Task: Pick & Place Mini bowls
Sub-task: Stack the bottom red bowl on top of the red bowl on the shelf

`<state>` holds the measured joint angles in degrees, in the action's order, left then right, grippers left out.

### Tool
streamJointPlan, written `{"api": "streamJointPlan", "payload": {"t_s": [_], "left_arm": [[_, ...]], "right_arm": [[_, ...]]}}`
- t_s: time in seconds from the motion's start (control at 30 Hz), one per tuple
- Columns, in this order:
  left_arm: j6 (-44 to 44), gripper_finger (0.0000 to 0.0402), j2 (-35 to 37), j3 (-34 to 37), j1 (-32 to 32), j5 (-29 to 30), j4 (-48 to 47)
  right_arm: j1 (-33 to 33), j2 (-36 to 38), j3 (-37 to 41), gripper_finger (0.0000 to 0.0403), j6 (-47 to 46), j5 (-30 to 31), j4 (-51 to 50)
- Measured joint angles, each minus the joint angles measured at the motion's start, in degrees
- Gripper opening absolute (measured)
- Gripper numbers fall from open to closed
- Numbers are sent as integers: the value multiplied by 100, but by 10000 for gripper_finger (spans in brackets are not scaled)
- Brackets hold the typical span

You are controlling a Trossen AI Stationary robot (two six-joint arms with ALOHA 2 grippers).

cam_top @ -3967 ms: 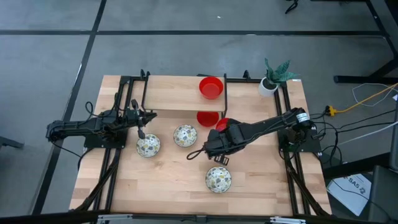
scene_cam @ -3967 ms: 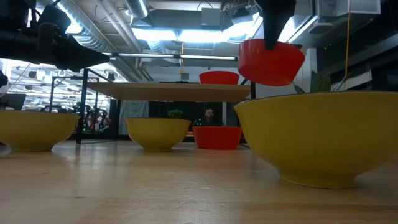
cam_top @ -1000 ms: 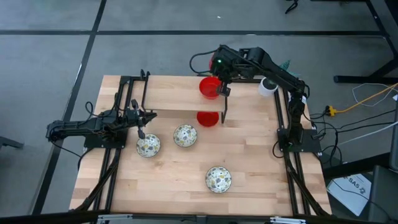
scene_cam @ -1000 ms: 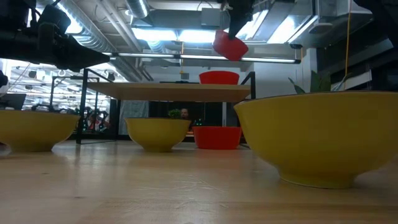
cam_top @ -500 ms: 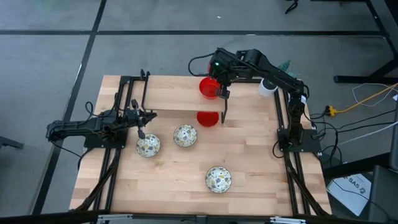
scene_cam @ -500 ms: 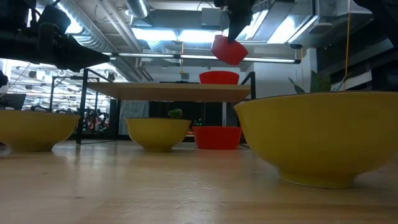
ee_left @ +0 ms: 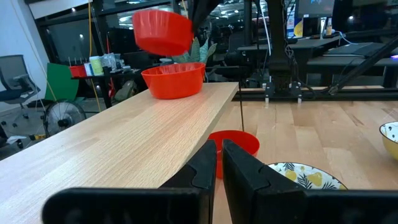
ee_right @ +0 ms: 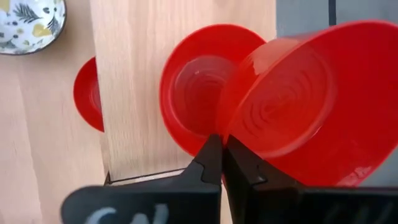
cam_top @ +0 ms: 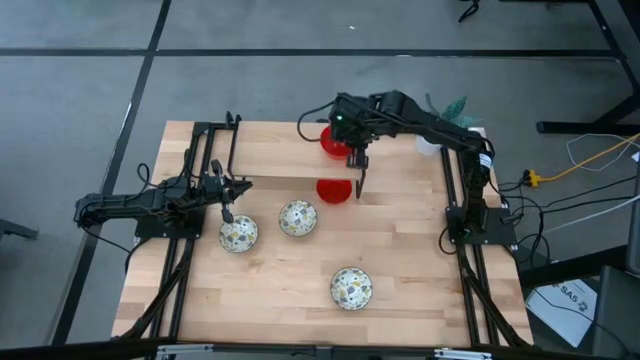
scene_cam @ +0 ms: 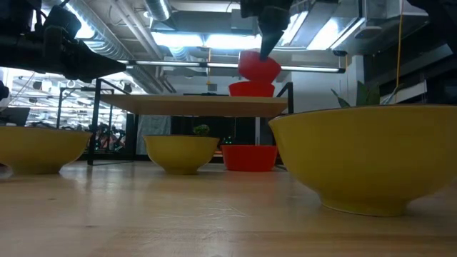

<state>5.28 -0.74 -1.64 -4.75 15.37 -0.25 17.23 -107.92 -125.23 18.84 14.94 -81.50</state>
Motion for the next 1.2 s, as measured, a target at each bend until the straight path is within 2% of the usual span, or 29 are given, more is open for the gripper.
{"api": "streamJointPlan", "payload": {"t_s": [1.2], "left_arm": [[0,24,1,1,2,-1,0]], "right_arm": [[-98,-308,186,3,565,-13,43]]}}
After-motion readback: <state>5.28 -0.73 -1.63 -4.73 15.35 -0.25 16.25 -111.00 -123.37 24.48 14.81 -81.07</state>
